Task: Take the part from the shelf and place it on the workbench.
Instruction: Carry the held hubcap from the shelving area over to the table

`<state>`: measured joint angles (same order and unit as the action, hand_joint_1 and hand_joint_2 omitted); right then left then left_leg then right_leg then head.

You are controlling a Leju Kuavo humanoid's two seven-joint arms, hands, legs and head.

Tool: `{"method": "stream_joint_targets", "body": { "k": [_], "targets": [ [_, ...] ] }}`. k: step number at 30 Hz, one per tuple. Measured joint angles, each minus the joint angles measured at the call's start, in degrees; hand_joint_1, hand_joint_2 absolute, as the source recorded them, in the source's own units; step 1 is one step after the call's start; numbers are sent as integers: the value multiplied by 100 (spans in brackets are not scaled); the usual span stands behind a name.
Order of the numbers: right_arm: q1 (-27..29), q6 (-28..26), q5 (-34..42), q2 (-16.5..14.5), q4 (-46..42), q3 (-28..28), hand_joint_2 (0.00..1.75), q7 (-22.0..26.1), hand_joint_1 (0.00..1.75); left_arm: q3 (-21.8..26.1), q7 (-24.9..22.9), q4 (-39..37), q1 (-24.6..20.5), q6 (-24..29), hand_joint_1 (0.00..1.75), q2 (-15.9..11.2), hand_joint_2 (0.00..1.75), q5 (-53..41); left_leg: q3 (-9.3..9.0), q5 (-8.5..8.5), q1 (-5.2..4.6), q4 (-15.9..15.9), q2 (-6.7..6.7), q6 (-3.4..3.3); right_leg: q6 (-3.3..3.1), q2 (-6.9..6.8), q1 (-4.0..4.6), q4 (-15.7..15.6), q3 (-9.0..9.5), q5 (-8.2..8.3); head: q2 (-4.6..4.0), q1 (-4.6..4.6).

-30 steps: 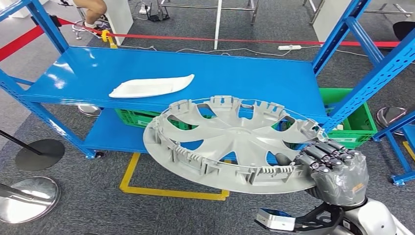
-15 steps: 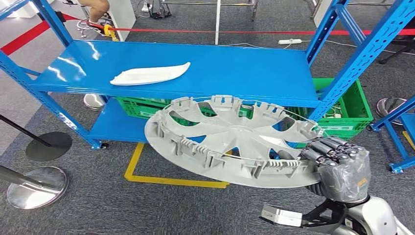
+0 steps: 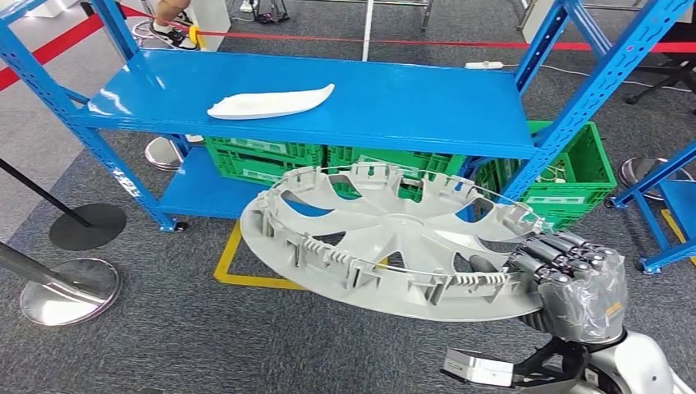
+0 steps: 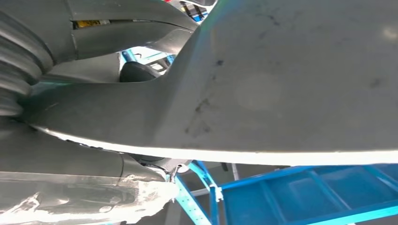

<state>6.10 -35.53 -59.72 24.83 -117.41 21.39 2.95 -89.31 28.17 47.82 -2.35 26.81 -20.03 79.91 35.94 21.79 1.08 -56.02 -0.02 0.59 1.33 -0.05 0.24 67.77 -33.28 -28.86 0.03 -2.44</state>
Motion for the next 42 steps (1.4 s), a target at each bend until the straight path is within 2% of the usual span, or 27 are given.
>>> {"method": "stream_joint_targets", "body": {
  "k": [2, 3, 4, 6, 7, 8, 10, 11, 12, 13, 15, 17, 19, 21, 22, 23, 26, 27, 28, 29, 31, 33, 34, 37, 39, 41, 42],
  "targets": [
    [-3, 4, -9, 0, -14, -13, 175, 0, 175, 0, 4, 0, -3, -1, 0, 4, 175, 0, 74, -120, 1, 11, -1, 52, -25, 5, 20, -882, 634, -59, -1, 5],
    [-3, 5, -18, 0, -25, -25, 175, 0, 175, 1, 6, 0, -3, -3, 0, 5, 175, 1, 90, -188, 10, 30, 0, 86, -23, 11, 40, -1149, 782, -127, -1, 2],
    [0, 7, -27, 0, -34, -37, 175, -1, 175, 1, 7, 0, -1, -7, 0, 5, 175, 3, 98, -261, 20, 65, 0, 127, -24, 15, 62, -1286, 826, -149, -1, 2],
    [-1, 9, -40, 0, -44, -55, 175, -2, 175, 1, 10, 0, 7, -16, 0, 6, 175, 9, 126, -304, 37, 119, -1, 201, -70, 7, 67, -1334, 732, -19, -1, -6],
    [-1, 10, -42, 0, -45, -63, 175, -3, 175, -1, 12, 0, 11, -19, 0, 5, 175, 12, 167, -163, 37, 49, -3, 224, -119, -4, 59, -1355, 688, 60, -1, -1],
    [-2, 11, -43, -1, -46, -70, 175, -3, 175, -2, 13, -1, 16, -20, 0, 4, 175, 14, 237, 98, 33, -149, -5, 238, -161, -14, 49, -1366, 625, 146, -1, 0],
    [7, 13, -45, -4, -46, -81, 175, -7, 175, -2, 13, -1, 17, -20, 0, 0, 175, 16, 413, 736, 30, -879, -5, 252, -210, -19, 57, -1332, 438, 293, -1, 5],
    [9, 14, -46, -7, -46, -85, 175, -12, 175, -2, 13, -1, 14, -17, 0, -3, 175, 17, 475, 908, 28, -1261, -5, 260, -213, -19, 63, -1308, 329, 365, -1, 5],
    [11, 14, -47, -9, -46, -87, 175, -18, 175, -2, 13, -1, 11, -13, 0, -7, 175, 17, 481, 922, 27, -1530, -5, 268, -211, -19, 68, -1281, 216, 432, -1, 6],
    [13, 14, -48, -10, -46, -90, 175, -25, 175, -2, 13, 0, 8, -1, 0, -10, 175, 21, 409, 803, 27, -1630, -5, 272, -204, -20, 71, -1247, 102, 496, -1, 4],
    [19, 14, -47, -11, -49, -98, 175, -34, 175, 2, 13, 15, 2, 65, 0, -15, 175, 50, -28, 506, 35, -1261, -4, 279, -175, -19, 71, -1160, -113, 608, -1, 7],
    [34, 14, -43, -11, -70, -121, 175, -39, 175, 16, 12, 76, -18, 173, 0, -21, 175, 80, -643, 563, 35, -441, -8, 253, -124, -21, 91, -1076, -275, 693, -1, 2],
    [44, 18, -41, -11, -92, -143, 175, -42, 175, 28, 10, 155, -40, 271, 0, -28, 175, 85, -905, 715, 7, 37, -14, 167, -79, -27, 100, -1048, -365, 789, -1, -7],
    [52, 28, -62, -11, -95, -148, 175, -38, 175, 27, 0, 219, -19, 346, 0, -33, 175, 94, -839, 672, -9, 62, -2, 58, -36, -21, 62, -1034, -432, 848, -1, -2],
    [65, 37, -84, -11, -95, -148, 175, -37, 175, 25, -12, 247, -2, 374, 0, -45, 175, 102, -803, 628, -10, 58, 8, 13, -4, -17, 42, -942, -487, 762, -1, -5],
    [77, 44, -108, -11, -95, -148, 175, -36, 175, 23, -24, 275, 11, 394, 0, -58, 175, 109, -759, 579, -4, 60, 18, -26, 32, -12, 26, -733, -576, 585, -1, -11],
    [95, 60, -157, -11, -92, -148, 175, -39, 175, 23, -40, 350, 12, 417, 0, -107, 175, 116, -576, 417, -11, 59, 9, -65, 121, -10, -13, 357, -901, -140, -1, -27],
    [94, 65, -166, -11, -91, -148, 175, -42, 175, 23, -41, 372, 15, 421, 0, -119, 175, 118, -508, 363, -9, 58, -13, -57, 133, -9, -21, 572, -912, -256, -1, -28],
    [92, 70, -180, -11, -90, -148, 175, -49, 175, 22, -44, 395, 21, 430, 0, -127, 175, 123, -447, 314, -6, 57, -43, -43, 133, -6, -26, 560, -804, -263, -1, -28],
    [90, 77, -207, -11, -90, -148, 175, -59, 175, 20, -49, 422, 26, 446, 0, -139, 175, 128, -395, 268, -2, 56, -81, -25, 119, 11, -29, 320, -577, -181, -1, -27],
    [81, 87, -280, -11, -90, -147, 175, -78, 175, 19, -58, 502, 21, 495, 0, -161, 175, 134, -316, 186, 6, 55, -152, 15, 43, 191, -32, -540, 55, 29, -1, -28],
    [69, 91, -340, -11, -90, -144, 175, -96, 175, 18, -66, 578, 7, 533, 0, -188, 175, 126, -242, 103, 22, 51, -226, 76, -11, 358, -15, -1097, 432, 96, -1, -28],
    [62, 92, -363, -11, -90, -142, 175, -104, 175, 18, -74, 607, 4, 535, 0, -201, 175, 110, -210, 57, 38, 60, -266, 117, -29, 372, 2, -1172, 467, 85, 0, -26],
    [31, 99, -415, -12, -90, -131, 175, -124, 175, 14, -93, 665, 22, 485, 0, -250, 175, 44, -133, 11, 61, 61, -327, 229, -103, 192, 9, -1266, 452, 227, -1, -18],
    [9, 107, -430, -16, -89, -125, 175, -133, 175, 8, -98, 682, 28, 440, 0, -286, 175, 23, 78, 326, 49, -359, -211, 261, -150, 53, -13, -1341, 422, 326, -1, -2],
    [-1, 109, -438, -23, -86, -119, 175, -141, 175, 7, -100, 686, 29, 397, 0, -310, 175, 17, 386, 748, 38, -1109, -117, 294, -165, -81, -1, -1343, 356, 377, -1, 6],
    [-4, 109, -442, -26, -82, -115, 175, -143, 175, 6, -100, 686, 33, 373, 0, -316, 175, 15, 470, 850, 39, -1375, -102, 309, -160, -147, 3, -1337, 324, 396, -1, 5]
  ]
}}
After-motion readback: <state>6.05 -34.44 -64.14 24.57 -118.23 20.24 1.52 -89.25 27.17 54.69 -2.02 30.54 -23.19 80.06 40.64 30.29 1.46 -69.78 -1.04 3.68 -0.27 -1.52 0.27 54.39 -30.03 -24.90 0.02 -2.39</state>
